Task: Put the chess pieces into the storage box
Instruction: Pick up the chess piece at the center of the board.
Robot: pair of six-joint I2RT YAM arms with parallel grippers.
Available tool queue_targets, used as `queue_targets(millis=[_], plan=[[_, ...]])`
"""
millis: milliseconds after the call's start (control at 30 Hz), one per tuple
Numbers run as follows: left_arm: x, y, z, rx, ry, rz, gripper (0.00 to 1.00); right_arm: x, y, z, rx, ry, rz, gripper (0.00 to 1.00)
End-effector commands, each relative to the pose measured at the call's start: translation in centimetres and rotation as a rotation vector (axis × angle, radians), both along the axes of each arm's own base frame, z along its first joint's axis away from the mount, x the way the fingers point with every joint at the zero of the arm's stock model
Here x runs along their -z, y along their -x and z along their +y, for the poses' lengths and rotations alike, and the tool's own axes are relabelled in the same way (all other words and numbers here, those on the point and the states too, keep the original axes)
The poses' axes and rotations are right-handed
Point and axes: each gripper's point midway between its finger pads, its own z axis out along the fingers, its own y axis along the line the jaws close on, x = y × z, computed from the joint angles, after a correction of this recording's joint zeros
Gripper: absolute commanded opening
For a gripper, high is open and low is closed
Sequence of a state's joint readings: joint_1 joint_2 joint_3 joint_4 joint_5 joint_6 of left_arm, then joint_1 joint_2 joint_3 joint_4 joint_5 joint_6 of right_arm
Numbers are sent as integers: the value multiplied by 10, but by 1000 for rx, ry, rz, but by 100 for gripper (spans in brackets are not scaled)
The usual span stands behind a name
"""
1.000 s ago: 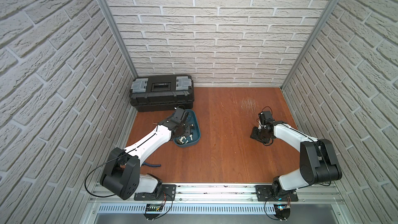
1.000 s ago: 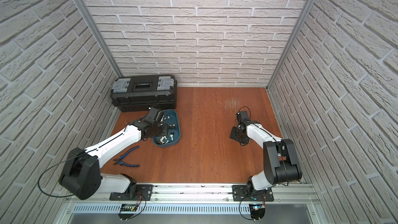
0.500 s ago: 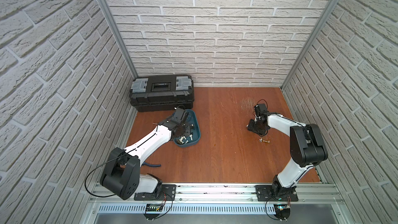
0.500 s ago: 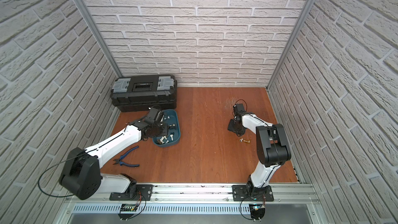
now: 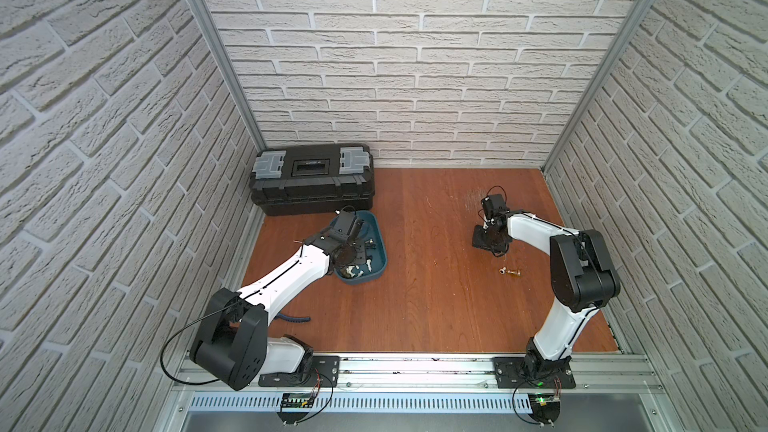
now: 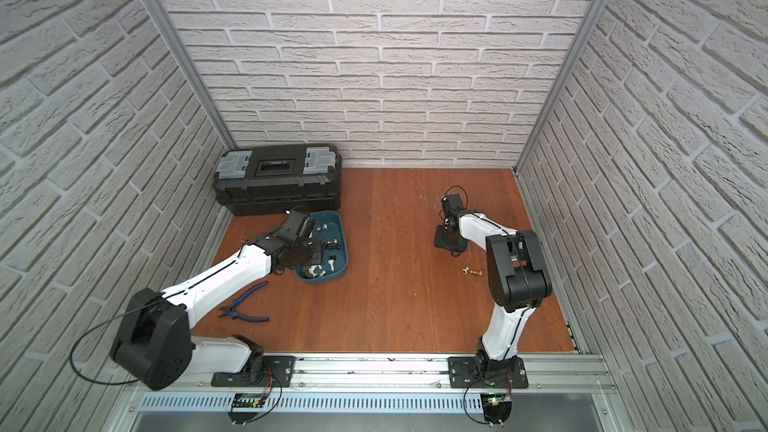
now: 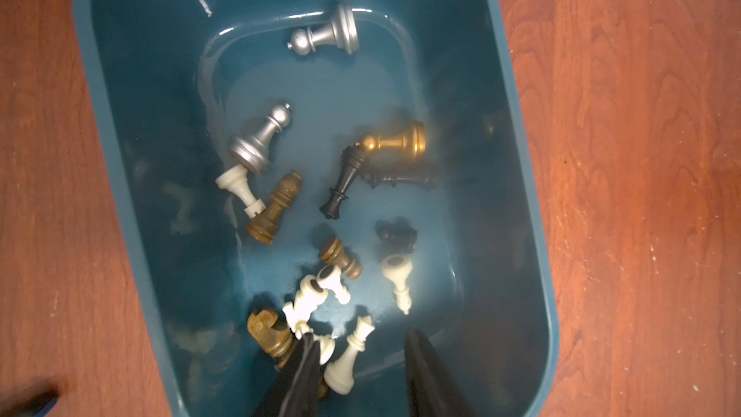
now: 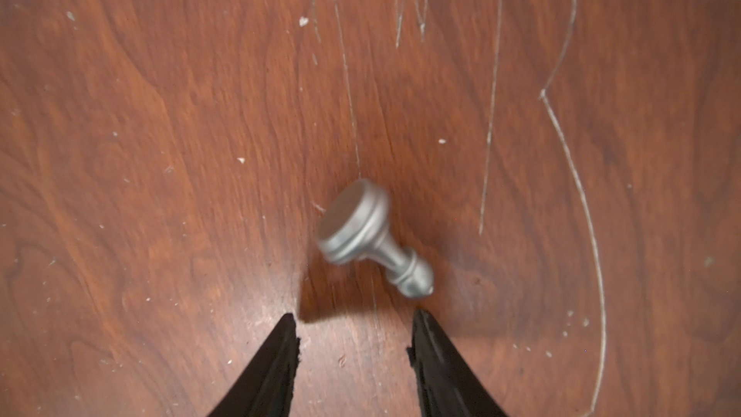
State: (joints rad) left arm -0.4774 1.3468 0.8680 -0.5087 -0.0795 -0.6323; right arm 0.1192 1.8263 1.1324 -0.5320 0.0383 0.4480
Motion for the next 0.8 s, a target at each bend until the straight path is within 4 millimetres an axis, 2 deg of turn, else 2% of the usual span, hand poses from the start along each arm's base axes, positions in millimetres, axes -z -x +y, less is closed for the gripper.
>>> queue_targets(millis=[0, 200, 367, 500, 600, 767], plan=[[-1, 1, 1, -7, -1, -16, 40, -1, 1, -7, -33, 80, 27, 51], [-1, 4, 1, -4, -2, -15, 40, -17, -3, -26, -59, 205, 24, 52], [-2, 3, 2, -9, 4, -19, 41, -28, -12, -33, -75, 258, -6, 52], [-3, 3, 1, -3, -1, -17, 41, -25, -25, -36, -81, 265, -14, 53], [-5, 3, 2, -1, -3, -19, 41, -21, -32, -45, -51, 286, -13, 53], [-7, 7, 4, -4, -5, -20, 41, -19, -35, -53, -3, 284, -6, 53]])
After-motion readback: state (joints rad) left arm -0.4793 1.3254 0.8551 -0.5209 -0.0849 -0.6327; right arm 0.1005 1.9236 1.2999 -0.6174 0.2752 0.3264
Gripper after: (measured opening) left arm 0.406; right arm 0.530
